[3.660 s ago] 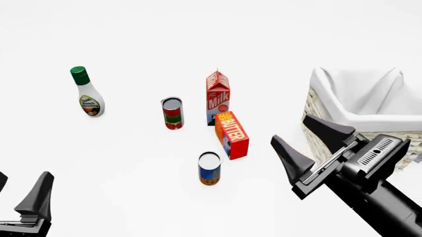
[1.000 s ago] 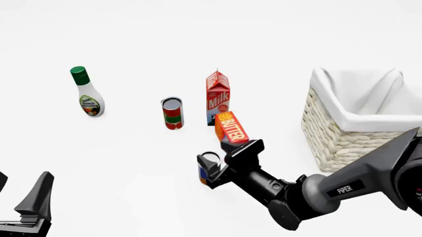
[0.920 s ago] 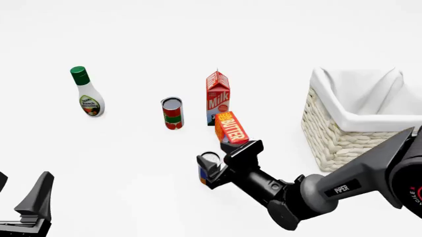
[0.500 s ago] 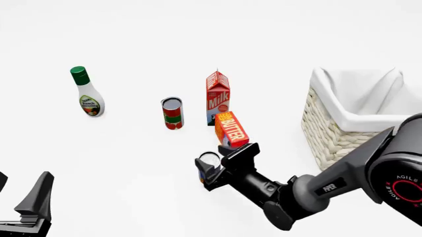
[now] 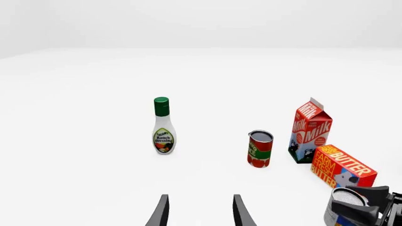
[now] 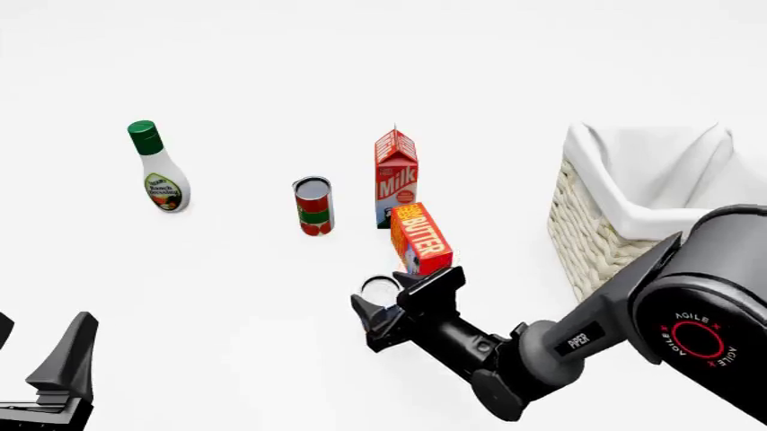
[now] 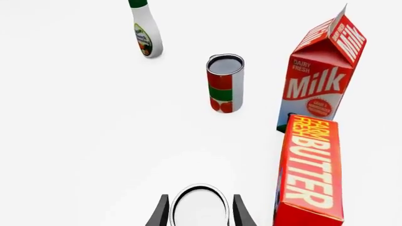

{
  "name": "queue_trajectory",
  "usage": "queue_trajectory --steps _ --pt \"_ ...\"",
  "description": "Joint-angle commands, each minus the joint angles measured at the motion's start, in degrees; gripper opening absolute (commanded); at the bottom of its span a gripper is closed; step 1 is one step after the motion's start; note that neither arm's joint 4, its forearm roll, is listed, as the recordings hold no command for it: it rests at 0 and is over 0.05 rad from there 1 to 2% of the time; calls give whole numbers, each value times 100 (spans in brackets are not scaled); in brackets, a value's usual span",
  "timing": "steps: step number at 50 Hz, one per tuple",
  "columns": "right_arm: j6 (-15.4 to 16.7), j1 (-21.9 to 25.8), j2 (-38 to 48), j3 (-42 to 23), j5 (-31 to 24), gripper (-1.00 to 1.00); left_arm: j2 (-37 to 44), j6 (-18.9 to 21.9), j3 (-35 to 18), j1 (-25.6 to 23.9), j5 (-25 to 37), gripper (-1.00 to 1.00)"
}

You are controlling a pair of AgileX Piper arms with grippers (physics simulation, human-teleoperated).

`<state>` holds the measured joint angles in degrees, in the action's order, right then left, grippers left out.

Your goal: Pick the alphabet soup and place it in the basket.

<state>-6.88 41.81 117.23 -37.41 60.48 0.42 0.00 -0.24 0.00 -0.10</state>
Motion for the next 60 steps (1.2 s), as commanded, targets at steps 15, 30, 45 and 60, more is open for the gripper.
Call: queue_trajectory --steps 15,30,45,60 --pt "-124 50 430 -145 115 100 0 0 0 0 0 100" --pt "-148 66 507 -203 103 -100 0 0 0 0 0 100" --pt "-127 39 383 -131 103 -100 0 0 0 0 0 100" --pt "87 29 -467 227 96 -100 0 0 0 0 0 100"
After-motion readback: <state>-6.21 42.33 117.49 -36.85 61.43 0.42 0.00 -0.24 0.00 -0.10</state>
